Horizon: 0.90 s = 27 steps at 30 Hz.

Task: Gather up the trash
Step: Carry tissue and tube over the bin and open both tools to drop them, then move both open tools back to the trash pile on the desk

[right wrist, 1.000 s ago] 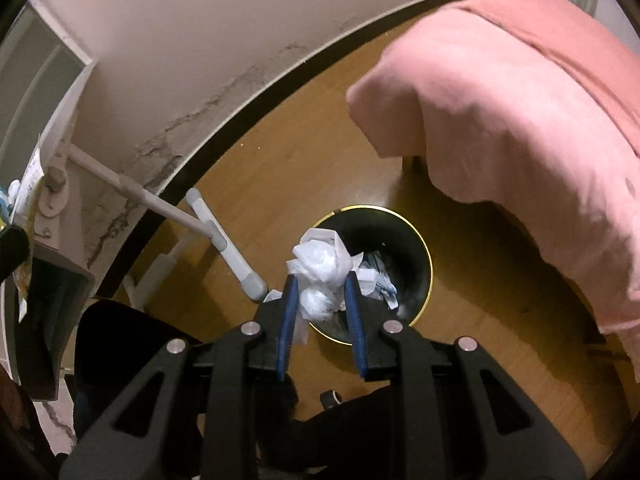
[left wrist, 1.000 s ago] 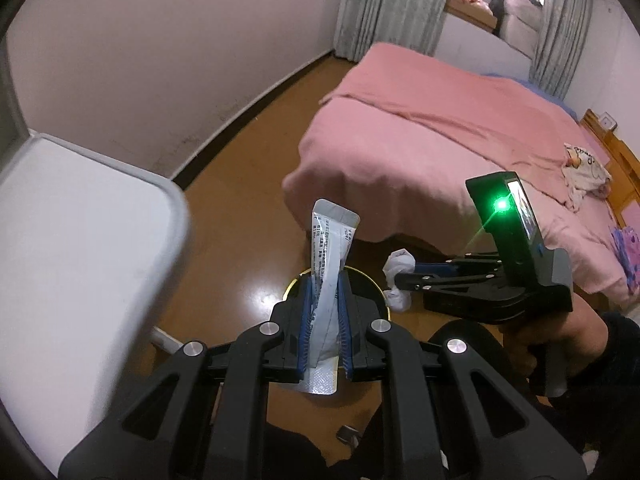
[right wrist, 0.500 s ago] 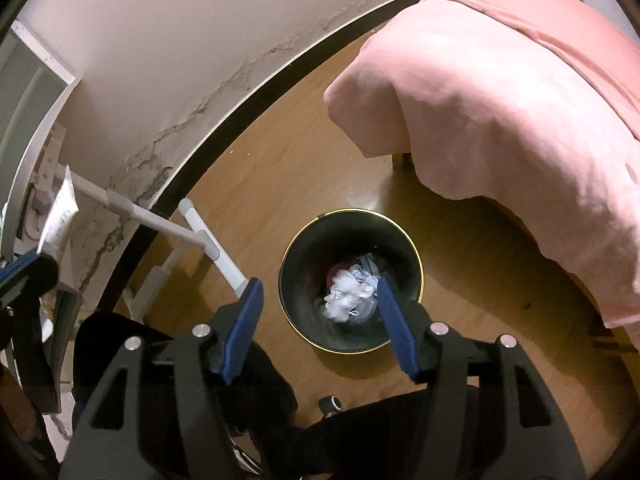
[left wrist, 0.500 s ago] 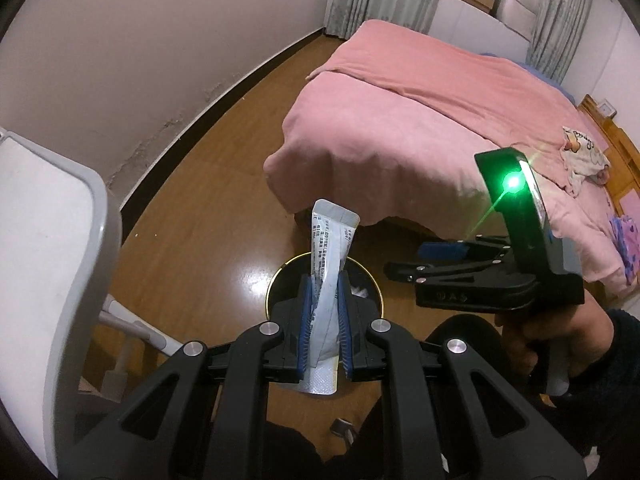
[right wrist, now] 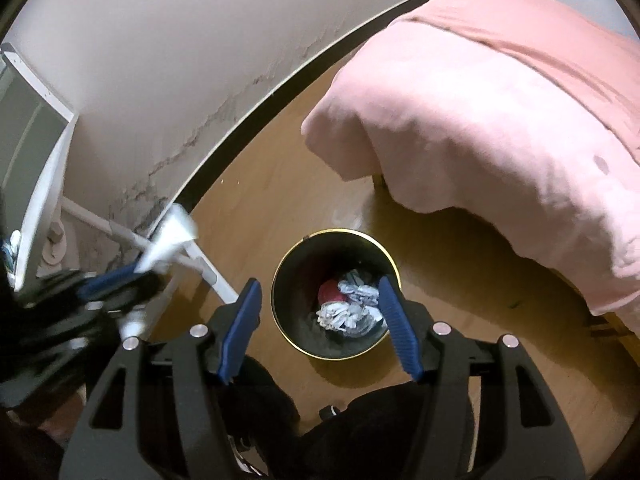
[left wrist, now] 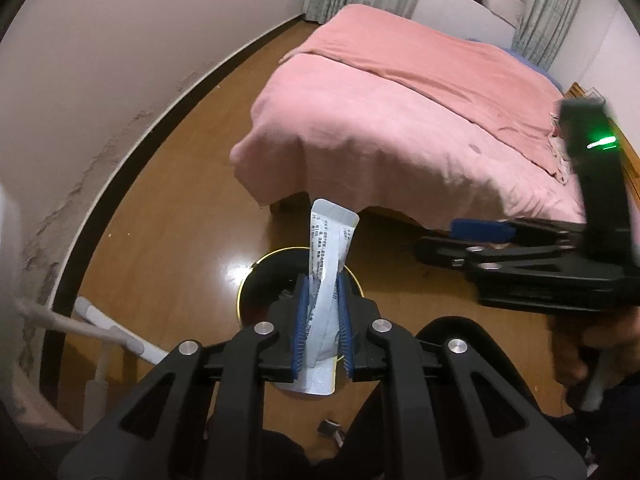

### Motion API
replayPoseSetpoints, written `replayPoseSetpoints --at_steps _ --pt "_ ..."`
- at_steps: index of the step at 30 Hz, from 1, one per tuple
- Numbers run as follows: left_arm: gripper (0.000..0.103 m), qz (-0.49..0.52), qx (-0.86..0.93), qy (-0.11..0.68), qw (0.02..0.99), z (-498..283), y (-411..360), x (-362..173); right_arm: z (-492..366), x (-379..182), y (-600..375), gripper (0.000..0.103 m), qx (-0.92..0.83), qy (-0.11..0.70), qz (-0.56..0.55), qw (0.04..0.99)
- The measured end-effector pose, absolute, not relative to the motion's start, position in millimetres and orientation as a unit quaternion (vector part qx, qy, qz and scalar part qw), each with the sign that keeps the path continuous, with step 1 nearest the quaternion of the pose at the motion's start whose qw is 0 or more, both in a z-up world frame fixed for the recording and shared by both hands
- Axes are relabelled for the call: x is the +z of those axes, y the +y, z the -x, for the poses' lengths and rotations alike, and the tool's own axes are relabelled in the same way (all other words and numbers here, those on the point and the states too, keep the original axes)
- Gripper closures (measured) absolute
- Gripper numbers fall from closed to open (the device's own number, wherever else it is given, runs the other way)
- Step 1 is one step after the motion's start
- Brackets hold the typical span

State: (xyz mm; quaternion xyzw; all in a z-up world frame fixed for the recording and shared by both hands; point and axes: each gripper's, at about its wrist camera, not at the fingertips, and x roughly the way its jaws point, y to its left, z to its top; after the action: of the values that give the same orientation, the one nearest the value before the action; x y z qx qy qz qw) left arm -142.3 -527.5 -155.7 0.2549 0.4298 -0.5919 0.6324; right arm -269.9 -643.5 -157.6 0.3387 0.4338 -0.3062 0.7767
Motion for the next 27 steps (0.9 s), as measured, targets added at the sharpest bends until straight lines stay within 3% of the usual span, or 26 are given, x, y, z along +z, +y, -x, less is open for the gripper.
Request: replayPoseSetpoints --at_steps 2,3,4,9,16,22,27 --pt "0.075 -0.263 -0.595 0.433 0.624 144.2 -536.0 -165.4 275.4 -146.9 -642.7 0.042 -0.314 0.424 -0.337 0.78" --pt "0.056 -0.27 -0.589 0.433 0.627 144.4 -540.0 -170.2 277.1 -143.4 -642.8 0.042 -0.317 0.421 -0.336 0.78" --pt "0.043 -0.272 -0.584 0.431 0.632 144.3 -541.0 -171.6 279.1 -139.9 -642.7 0.042 -0.32 0.418 -0.335 0.782" --pt "0.041 -0.259 -0.58 0.426 0.644 142.7 -534.1 -160.8 285.9 -122.3 -637.4 0.042 -0.326 0.41 -0.325 0.788" --pt "0.025 -0.224 -0.554 0.395 0.698 121.8 -471.8 -103.5 254.3 -100.4 -614.2 0.041 -0.295 0.414 -0.295 0.809" --pt "0.016 -0.155 -0.48 0.384 0.773 66.8 -379.6 -52.7 179.9 -72.9 -562.8 0.038 -0.212 0.425 -0.239 0.847" --pt "0.016 -0.098 -0.375 0.385 0.838 6.6 -279.9 -27.6 94.4 -49.6 -490.8 0.038 -0.109 0.433 -0.176 0.877"
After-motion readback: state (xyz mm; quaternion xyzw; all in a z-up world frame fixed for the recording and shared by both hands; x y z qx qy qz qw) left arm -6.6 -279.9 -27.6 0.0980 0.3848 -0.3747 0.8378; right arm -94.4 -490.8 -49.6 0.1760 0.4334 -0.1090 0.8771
